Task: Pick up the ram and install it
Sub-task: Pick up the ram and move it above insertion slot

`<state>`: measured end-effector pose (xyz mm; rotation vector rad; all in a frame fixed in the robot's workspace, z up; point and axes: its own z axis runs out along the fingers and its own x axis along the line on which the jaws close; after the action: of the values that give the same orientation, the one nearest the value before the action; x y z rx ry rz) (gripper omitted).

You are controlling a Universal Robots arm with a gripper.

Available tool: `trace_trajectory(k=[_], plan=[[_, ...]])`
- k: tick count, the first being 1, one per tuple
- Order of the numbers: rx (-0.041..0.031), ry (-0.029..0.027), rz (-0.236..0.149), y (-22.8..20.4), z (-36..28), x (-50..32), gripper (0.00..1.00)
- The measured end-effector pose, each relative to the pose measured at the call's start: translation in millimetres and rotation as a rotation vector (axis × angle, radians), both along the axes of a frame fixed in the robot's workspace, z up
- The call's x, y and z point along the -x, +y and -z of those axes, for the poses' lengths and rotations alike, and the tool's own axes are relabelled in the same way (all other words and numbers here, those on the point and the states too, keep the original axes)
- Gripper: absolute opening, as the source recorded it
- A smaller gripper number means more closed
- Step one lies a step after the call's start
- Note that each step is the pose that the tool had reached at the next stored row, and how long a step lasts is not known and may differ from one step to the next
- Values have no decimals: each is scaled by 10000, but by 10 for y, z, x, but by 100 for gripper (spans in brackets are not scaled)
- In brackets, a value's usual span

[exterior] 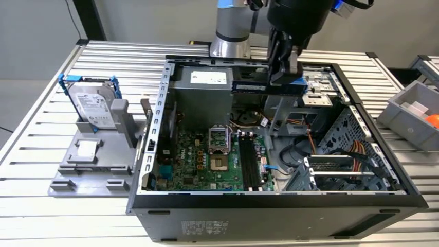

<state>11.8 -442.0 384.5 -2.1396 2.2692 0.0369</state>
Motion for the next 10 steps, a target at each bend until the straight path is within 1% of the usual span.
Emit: trace_trajectory(k=[6,9,10], plan=[[-1,0,2,-42,1,-20,0],[0,0,7,-42,1,-24,0],[-1,0,7,-42,1,-39,0]])
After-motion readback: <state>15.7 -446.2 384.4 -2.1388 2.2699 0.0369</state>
